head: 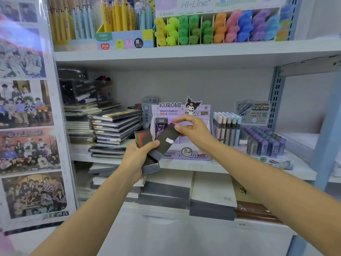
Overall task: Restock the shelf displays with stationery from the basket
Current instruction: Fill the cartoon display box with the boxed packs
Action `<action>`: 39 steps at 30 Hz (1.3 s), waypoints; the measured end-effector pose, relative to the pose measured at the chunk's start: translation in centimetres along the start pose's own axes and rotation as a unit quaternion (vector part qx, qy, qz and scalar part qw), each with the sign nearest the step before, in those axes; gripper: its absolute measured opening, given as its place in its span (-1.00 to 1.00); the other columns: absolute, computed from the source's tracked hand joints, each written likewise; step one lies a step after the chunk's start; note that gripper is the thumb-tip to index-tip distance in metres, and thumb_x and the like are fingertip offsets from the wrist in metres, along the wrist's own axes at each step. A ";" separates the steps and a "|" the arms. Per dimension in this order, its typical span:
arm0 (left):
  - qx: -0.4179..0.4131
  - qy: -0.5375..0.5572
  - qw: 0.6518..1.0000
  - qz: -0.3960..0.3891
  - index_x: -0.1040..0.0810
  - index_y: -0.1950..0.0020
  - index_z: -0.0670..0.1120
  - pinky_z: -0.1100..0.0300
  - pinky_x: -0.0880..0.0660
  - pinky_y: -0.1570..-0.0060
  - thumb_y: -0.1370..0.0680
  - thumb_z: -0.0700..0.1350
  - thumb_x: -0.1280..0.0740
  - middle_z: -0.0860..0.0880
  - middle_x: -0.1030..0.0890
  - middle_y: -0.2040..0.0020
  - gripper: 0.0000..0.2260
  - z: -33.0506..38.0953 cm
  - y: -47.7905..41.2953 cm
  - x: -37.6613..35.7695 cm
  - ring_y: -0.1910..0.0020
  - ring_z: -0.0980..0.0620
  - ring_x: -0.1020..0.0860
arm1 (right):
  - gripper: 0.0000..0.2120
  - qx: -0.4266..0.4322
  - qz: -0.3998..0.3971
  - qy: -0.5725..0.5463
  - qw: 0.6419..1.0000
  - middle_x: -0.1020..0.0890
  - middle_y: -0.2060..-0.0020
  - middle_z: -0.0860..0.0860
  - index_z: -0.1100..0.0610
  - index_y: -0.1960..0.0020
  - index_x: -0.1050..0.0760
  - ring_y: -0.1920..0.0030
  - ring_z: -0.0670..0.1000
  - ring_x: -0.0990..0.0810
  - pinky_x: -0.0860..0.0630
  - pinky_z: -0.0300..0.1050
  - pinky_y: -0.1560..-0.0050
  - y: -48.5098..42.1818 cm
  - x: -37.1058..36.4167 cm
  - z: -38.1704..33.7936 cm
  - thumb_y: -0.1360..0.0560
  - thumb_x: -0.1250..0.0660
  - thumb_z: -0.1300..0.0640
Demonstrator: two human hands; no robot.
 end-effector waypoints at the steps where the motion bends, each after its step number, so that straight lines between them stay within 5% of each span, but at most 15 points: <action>1: -0.001 -0.002 1.000 0.012 -0.53 -0.12 -0.12 0.21 -0.54 0.43 -0.46 -0.15 -0.48 -0.09 -0.68 0.13 -0.72 0.2 0.2 0.2 0.34 0.04 -0.64 | -0.84 0.004 -0.006 0.014 1.000 -0.59 -0.09 0.03 0.16 -0.09 -0.62 0.03 0.00 -0.61 -0.57 -0.18 -0.01 0.3 0.0 -0.1 -0.54 -0.34 0.28; 4: 0.026 0.026 0.999 0.026 -0.55 -0.12 -0.15 0.21 -0.55 0.45 -0.45 -0.15 -0.49 -0.11 -0.70 0.21 -0.71 0.5 0.7 0.0 0.39 0.01 -0.64 | -0.73 0.010 -0.081 0.052 0.995 -0.54 -0.23 -0.01 0.13 -0.20 -0.60 -0.16 -0.07 -0.56 -0.52 -0.21 -0.20 1.5 -0.8 -0.1 -0.51 -0.39 0.21; 7: 0.063 0.080 0.995 0.009 -0.58 -0.05 -0.17 0.24 -0.54 0.48 -0.48 -0.09 -0.45 -0.11 -0.70 0.29 -0.77 0.5 1.3 -0.8 0.42 0.02 -0.65 | -0.61 0.018 -0.118 0.078 0.990 -0.59 -0.20 0.01 0.14 -0.25 -0.57 -0.11 -0.07 -0.62 -0.52 -0.21 -0.21 2.6 -1.0 0.0 -0.43 -0.46 0.30; 14: 0.043 0.154 0.985 -0.068 -0.57 -0.01 -0.13 0.16 -0.61 0.33 -0.47 0.27 -0.33 -0.09 -0.67 0.25 -0.54 1.4 2.2 -2.9 0.37 -0.02 -0.64 | -0.79 -0.010 -0.047 0.032 0.998 -0.70 0.12 0.12 0.23 -0.15 -0.60 0.29 -0.09 -0.64 -0.57 -0.22 0.19 3.1 0.7 0.4 -0.54 -0.35 0.23; 20: -0.046 0.081 0.995 -0.035 -0.58 -0.09 -0.13 0.21 -0.58 0.36 -0.41 -0.06 -0.49 -0.07 -0.69 0.18 -0.70 1.9 2.5 -2.0 0.35 0.04 -0.64 | -0.84 -0.071 -0.105 -0.039 0.991 -0.69 0.14 0.12 0.22 -0.09 -0.60 0.36 -0.08 -0.63 -0.52 -0.30 0.34 4.1 -1.7 1.2 -0.55 -0.33 0.19; 24: -0.072 0.041 0.997 0.011 -0.54 -0.06 -0.16 0.22 -0.56 0.40 -0.45 -0.20 -0.48 -0.09 -0.63 0.30 -0.77 1.8 2.0 -0.6 0.46 0.05 -0.58 | -0.81 -0.082 -0.149 -0.007 0.985 -0.70 0.08 0.03 0.14 -0.08 -0.61 0.11 -0.04 -0.65 -0.55 -0.22 0.13 4.4 -3.3 1.4 -0.56 -0.32 0.06; 29: -0.078 -0.062 0.994 -0.038 -0.52 -0.13 -0.20 0.17 -0.55 0.40 -0.44 -0.25 -0.49 -0.18 -0.64 0.24 -0.69 1.7 1.6 -0.6 0.44 -0.01 -0.56 | -0.65 -0.005 -0.083 -0.013 0.996 -0.65 0.02 -0.01 -0.02 -0.34 -0.43 0.08 -0.16 -0.61 -0.53 -0.31 0.12 2.6 -3.1 -0.8 -0.56 -0.32 0.09; 31: -0.069 -0.071 0.993 -0.057 -0.51 -0.14 -0.23 0.17 -0.55 0.39 -0.45 -0.25 -0.48 -0.16 -0.64 0.26 -0.69 1.3 1.4 -0.9 0.44 -0.02 -0.57 | -0.67 0.016 -0.089 -0.005 0.996 -0.65 0.17 0.02 0.02 -0.31 -0.46 0.17 -0.14 -0.61 -0.54 -0.29 0.12 1.9 -3.5 -1.3 -0.56 -0.34 0.18; 34: -0.028 -0.032 0.997 -0.057 -0.52 -0.14 -0.22 0.17 -0.59 0.35 -0.53 -0.22 -0.40 -0.15 -0.70 0.22 -0.79 0.7 0.5 -0.3 0.35 -0.04 -0.65 | -0.75 0.026 -0.078 0.033 0.996 -0.67 0.03 0.09 0.04 -0.21 -0.53 0.04 0.02 -0.65 -0.60 -0.14 -0.04 0.4 -3.3 -1.8 -0.55 -0.34 0.21; 39: -0.010 -0.009 1.000 -0.022 -0.55 -0.03 -0.21 0.07 -0.64 0.09 -0.62 -0.28 -0.22 -0.19 -0.70 0.14 -0.88 0.1 -1.6 2.2 0.21 -0.06 -0.69 | -0.80 0.021 0.080 0.020 0.996 -0.62 -0.10 0.08 0.09 -0.11 -0.48 -0.08 0.04 -0.61 -0.57 -0.05 -0.14 -3.2 0.6 -1.6 -0.53 -0.33 0.30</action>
Point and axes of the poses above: each hand's wrist, its own y-axis away from the middle knuckle, its own x-axis out of the back of the hand, z = x × y, the point moved 9 cm from there along -y, towards the middle knuckle
